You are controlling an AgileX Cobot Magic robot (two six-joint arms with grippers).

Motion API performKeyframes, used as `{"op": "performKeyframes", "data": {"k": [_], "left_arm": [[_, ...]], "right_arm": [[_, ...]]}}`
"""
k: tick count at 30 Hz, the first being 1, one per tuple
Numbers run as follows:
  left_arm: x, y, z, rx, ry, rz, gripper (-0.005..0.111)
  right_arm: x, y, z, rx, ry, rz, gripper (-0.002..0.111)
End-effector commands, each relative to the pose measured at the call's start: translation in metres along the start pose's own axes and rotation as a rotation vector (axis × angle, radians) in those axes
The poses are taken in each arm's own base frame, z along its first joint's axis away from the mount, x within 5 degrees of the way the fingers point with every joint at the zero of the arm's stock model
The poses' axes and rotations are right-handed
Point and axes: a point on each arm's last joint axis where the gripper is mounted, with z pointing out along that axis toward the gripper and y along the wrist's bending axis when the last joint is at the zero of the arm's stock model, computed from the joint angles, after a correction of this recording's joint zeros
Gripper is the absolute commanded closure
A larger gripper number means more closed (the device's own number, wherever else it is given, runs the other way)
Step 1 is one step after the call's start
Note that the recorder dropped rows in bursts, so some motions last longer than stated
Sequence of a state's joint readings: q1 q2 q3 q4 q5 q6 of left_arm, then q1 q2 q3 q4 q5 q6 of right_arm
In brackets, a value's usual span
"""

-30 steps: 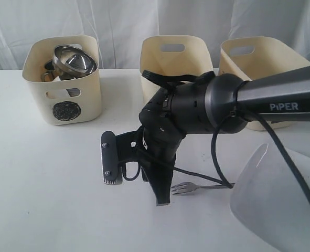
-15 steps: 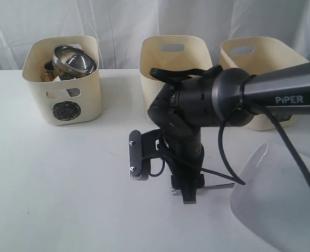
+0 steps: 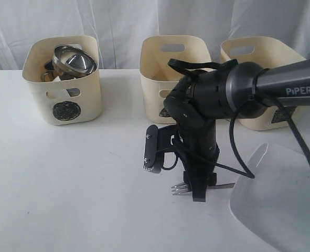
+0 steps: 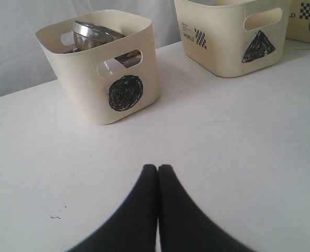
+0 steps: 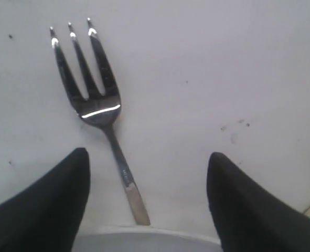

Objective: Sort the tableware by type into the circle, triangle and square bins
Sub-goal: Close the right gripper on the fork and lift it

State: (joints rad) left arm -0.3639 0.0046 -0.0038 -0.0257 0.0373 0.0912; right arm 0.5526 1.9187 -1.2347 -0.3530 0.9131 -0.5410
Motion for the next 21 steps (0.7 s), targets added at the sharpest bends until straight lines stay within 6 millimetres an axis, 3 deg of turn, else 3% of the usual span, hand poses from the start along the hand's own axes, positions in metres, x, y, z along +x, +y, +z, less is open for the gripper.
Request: {"op": "performKeyframes", "data": {"k": [1, 21], "left_arm": [[0.001, 0.0, 0.0, -0.002, -0.001, -0.002, 0.107], [0.001, 0.0, 0.0, -0.002, -0.001, -0.002, 0.107]], "right_arm": [[0.002, 0.001, -0.002, -0.021, -0.01, 0.032, 0.048], [-0.001, 0.012, 0.008, -0.072, -0.078, -0.012, 0.044]]}}
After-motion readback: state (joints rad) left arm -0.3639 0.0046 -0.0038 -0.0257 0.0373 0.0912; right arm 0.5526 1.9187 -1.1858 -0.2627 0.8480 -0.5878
